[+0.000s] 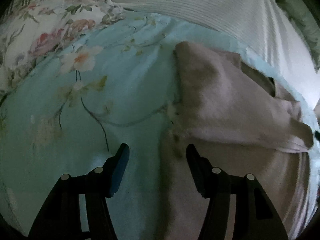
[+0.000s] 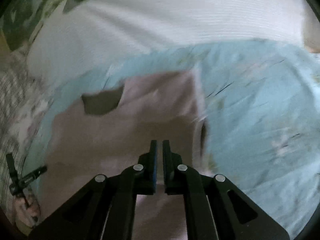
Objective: Fold small clothes
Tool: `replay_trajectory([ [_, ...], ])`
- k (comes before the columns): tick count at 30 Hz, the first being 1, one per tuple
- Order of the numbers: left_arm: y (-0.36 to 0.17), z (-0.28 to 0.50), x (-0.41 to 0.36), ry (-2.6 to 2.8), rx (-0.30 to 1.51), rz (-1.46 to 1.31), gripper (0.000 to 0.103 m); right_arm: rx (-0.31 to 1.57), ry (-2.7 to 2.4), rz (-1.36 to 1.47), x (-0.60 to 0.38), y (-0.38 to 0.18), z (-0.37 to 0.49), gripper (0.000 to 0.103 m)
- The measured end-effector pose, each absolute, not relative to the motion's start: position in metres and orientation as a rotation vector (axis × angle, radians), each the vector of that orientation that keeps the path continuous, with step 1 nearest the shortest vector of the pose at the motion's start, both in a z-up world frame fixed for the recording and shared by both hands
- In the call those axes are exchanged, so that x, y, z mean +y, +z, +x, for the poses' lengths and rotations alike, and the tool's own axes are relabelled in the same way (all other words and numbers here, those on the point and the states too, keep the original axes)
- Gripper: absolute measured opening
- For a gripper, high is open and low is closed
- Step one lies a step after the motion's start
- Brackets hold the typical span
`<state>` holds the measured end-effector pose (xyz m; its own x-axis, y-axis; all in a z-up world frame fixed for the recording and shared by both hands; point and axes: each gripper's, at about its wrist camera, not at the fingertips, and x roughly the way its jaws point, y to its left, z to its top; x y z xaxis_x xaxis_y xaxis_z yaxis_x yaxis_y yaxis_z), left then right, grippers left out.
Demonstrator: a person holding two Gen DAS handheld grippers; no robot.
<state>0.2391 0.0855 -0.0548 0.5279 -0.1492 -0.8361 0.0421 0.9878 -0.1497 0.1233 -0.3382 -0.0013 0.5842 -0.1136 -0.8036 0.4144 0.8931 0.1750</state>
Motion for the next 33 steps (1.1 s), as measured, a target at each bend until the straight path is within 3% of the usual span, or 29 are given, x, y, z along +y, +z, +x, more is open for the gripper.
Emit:
replay_trajectory([
  [2,-0.050,0.229,0.081,-0.138,1.013,-0.117,0.063,0.949,-0.379,0.392,-0.350,-0.018,0.124,0.007],
  [3,-0.048,0.224,0.079,-0.148,1.012,-0.114,0.070,0.946,-0.387,0.440,-0.358,-0.022,0.119,0.007],
  [5,-0.041,0.208,0.074,-0.163,1.008,-0.101,0.080,0.900,-0.378,0.508,-0.364,-0.016,0.103,0.007],
  [7,-0.035,0.195,0.072,-0.171,1.001,-0.091,0.083,0.862,-0.358,0.481,-0.355,0.001,0.086,0.008],
  [9,-0.030,0.179,0.074,-0.177,0.999,-0.088,0.088,0.826,-0.312,0.478,-0.345,0.017,0.063,0.020],
  [11,-0.028,0.167,0.077,-0.179,1.011,-0.089,0.089,0.798,-0.284,0.478,-0.335,0.027,0.042,0.054],
  [12,-0.028,0.161,0.079,-0.180,1.015,-0.089,0.089,0.779,-0.272,0.466,-0.329,0.032,0.028,0.055],
  [33,-0.066,-0.028,0.093,-0.446,1.128,0.014,0.091,0.974,0.121,0.577,-0.264,-0.019,-0.176,0.059],
])
